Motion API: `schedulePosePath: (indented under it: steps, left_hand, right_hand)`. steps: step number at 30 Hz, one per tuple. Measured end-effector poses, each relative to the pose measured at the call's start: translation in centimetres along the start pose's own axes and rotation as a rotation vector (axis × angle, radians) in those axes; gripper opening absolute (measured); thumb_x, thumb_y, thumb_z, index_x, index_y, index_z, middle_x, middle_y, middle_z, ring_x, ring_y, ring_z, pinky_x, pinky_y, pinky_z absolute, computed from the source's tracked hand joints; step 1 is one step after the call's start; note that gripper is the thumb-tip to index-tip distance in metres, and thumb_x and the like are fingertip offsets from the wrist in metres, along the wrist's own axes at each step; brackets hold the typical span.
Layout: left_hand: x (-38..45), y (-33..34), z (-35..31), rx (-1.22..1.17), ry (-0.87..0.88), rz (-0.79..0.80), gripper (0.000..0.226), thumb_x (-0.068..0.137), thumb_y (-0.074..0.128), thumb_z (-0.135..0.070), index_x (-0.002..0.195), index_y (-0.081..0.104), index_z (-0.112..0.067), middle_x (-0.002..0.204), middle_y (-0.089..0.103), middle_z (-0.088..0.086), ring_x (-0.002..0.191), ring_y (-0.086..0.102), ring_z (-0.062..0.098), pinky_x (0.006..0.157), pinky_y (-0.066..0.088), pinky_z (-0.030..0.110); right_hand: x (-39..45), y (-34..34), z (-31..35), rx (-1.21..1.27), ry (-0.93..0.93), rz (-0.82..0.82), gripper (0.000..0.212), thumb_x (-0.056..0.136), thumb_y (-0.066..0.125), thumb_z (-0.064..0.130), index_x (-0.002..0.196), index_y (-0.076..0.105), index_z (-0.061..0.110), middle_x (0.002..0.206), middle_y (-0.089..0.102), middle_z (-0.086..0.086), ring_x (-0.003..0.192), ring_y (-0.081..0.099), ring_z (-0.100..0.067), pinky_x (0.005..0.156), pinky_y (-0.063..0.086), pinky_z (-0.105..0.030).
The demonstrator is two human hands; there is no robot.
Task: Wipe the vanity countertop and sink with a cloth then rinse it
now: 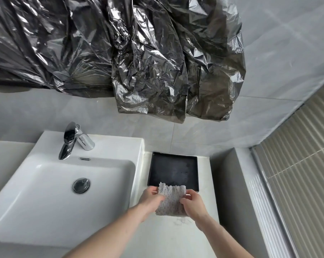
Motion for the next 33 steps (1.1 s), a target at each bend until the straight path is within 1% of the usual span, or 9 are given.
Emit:
schedulePosePath:
  steps: [6,8,10,13,15,18,24,28,33]
  left_hand:
    - [4.8,0.2,-6.1,0.1,0.13,-0.086,0.04,0.088,0.062,-0.012,0.127,0.056,-0.02,0.102,0.064,-0.007,0.088,0.061,0.01,0.064,0.048,0.019]
    - [6.4,-0.1,-8.1,0.155,0.189,-0.103,0.046,0.091,0.062,-0.013,0.135,0.053,-0.02,0.107,0.062,-0.008,0.096,0.06,0.012,0.072,0.048,0.019]
    - [8.0,-0.4,-8.9,0.289,0.235,-0.098,0.059,0.092,0.061,-0.015,0.148,0.042,-0.02,0.127,0.061,-0.003,0.111,0.061,0.017,0.093,0.049,0.025]
    - [9.2,-0.6,-8.2,0.68,0.294,-0.077,0.073,0.092,0.056,-0.017,0.158,0.026,-0.02,0.16,0.034,0.0,0.142,0.042,0.021,0.118,0.033,0.032]
    - [9.4,0.2,-7.1,0.9,0.382,0.001,0.07,0.091,0.052,-0.012,0.157,0.029,-0.018,0.163,0.024,-0.001,0.145,0.033,0.023,0.119,0.031,0.033]
    - [9.6,2.0,-5.6,1.107,0.466,0.101,0.069,0.09,0.05,-0.009,0.155,0.031,-0.019,0.166,0.016,-0.005,0.145,0.028,0.024,0.115,0.036,0.039]
    - [10.6,3.3,-3.5,1.381,0.323,0.203,0.081,0.092,0.047,-0.012,0.161,0.008,-0.019,0.17,-0.003,-0.004,0.154,0.009,0.03,0.123,0.02,0.047]
    - [10.7,3.2,-3.2,1.454,0.268,0.206,0.083,0.09,0.05,-0.013,0.161,0.009,-0.019,0.169,-0.004,-0.005,0.153,0.01,0.032,0.123,0.017,0.047]
    - [9.9,3.4,-3.7,1.501,0.196,0.217,0.085,0.086,0.05,-0.007,0.161,0.011,-0.017,0.17,-0.003,-0.003,0.154,0.007,0.033,0.123,0.017,0.049]
  right_hand:
    - [6.0,-0.8,4.3,-0.118,-0.081,-0.095,0.032,0.084,0.052,0.001,0.104,0.065,0.023,0.097,0.072,0.005,0.093,0.069,-0.017,0.067,0.05,-0.022]
    - [8.0,-1.0,5.9,-0.147,-0.114,-0.125,0.037,0.084,0.052,0.002,0.112,0.064,0.023,0.099,0.072,0.007,0.096,0.069,-0.019,0.075,0.054,-0.028]
    - [9.4,-1.1,7.0,-0.208,-0.154,-0.152,0.045,0.085,0.052,0.004,0.125,0.062,0.021,0.108,0.071,0.009,0.105,0.068,-0.019,0.087,0.052,-0.029]
    - [10.3,-0.5,6.7,-0.464,-0.213,-0.125,0.055,0.098,0.048,0.009,0.153,0.04,0.011,0.144,0.055,-0.003,0.134,0.052,-0.024,0.107,0.042,-0.029]
    - [10.8,0.0,5.1,-0.643,-0.239,-0.076,0.07,0.095,0.046,0.003,0.161,0.025,0.011,0.166,0.027,-0.006,0.152,0.03,-0.026,0.118,0.032,-0.031]
    - [11.4,0.8,2.6,-0.812,-0.281,-0.007,0.075,0.09,0.049,0.001,0.16,0.028,0.019,0.172,0.007,-0.001,0.155,0.023,-0.025,0.119,0.035,-0.031]
    - [11.8,2.2,-0.2,-1.039,-0.256,0.122,0.081,0.094,0.049,0.013,0.165,0.01,0.018,0.173,-0.004,0.001,0.16,-0.002,-0.021,0.13,0.013,-0.039]
    - [11.8,2.4,-1.0,-1.113,-0.213,0.141,0.085,0.096,0.049,0.015,0.165,-0.001,0.018,0.172,-0.014,0.004,0.159,-0.01,-0.02,0.13,0.012,-0.043]
    - [11.4,2.4,0.0,-1.079,-0.155,0.192,0.089,0.088,0.049,0.009,0.165,0.004,0.017,0.173,-0.009,0.005,0.16,-0.009,-0.02,0.129,0.012,-0.045]
Point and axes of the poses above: each hand's wrist, its own x-axis towards the middle knuckle, its own y-axis out of the palm, z = x × y, the point moved 5 cm from there along x, towards the middle knuckle
